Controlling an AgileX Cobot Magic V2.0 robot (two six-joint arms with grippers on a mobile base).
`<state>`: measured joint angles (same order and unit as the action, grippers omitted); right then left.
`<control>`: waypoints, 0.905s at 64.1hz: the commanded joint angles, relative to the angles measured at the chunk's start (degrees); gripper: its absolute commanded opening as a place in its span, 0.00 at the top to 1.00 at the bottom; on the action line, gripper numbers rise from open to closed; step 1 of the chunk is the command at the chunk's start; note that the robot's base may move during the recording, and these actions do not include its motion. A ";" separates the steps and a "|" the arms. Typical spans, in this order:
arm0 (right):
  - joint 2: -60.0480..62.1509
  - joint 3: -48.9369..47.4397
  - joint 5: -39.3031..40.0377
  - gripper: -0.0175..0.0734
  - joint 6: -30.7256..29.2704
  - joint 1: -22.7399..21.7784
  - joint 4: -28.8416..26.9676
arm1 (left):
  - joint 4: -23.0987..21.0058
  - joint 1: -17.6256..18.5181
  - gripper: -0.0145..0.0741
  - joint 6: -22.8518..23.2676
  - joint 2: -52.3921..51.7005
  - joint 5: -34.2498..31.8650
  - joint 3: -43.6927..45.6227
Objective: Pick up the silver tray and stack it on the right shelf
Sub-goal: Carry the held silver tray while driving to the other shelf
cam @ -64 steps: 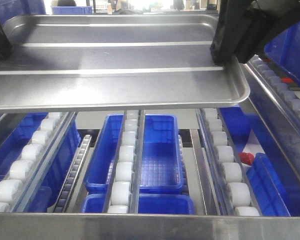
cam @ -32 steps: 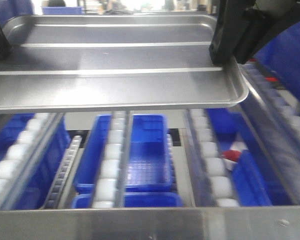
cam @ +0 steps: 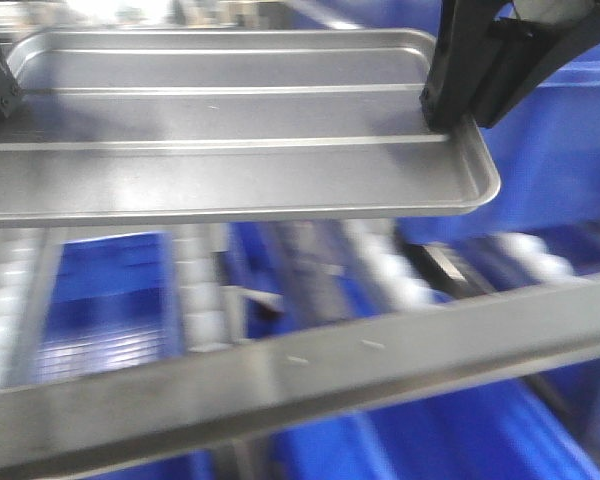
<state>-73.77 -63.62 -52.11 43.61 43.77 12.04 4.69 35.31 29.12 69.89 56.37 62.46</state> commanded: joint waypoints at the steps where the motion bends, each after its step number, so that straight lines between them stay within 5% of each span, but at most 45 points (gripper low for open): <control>1: 1.80 -1.43 -0.75 0.75 -0.97 -0.28 3.23 | 2.45 0.09 0.94 -0.23 -1.41 0.12 1.82; 58: 1.80 -1.43 -0.81 0.75 -0.97 -0.28 3.23 | 2.35 0.09 0.94 -0.23 -1.41 0.12 1.82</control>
<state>-73.77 -63.62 -52.45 43.61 43.77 12.04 4.26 35.31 29.12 69.89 56.37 62.46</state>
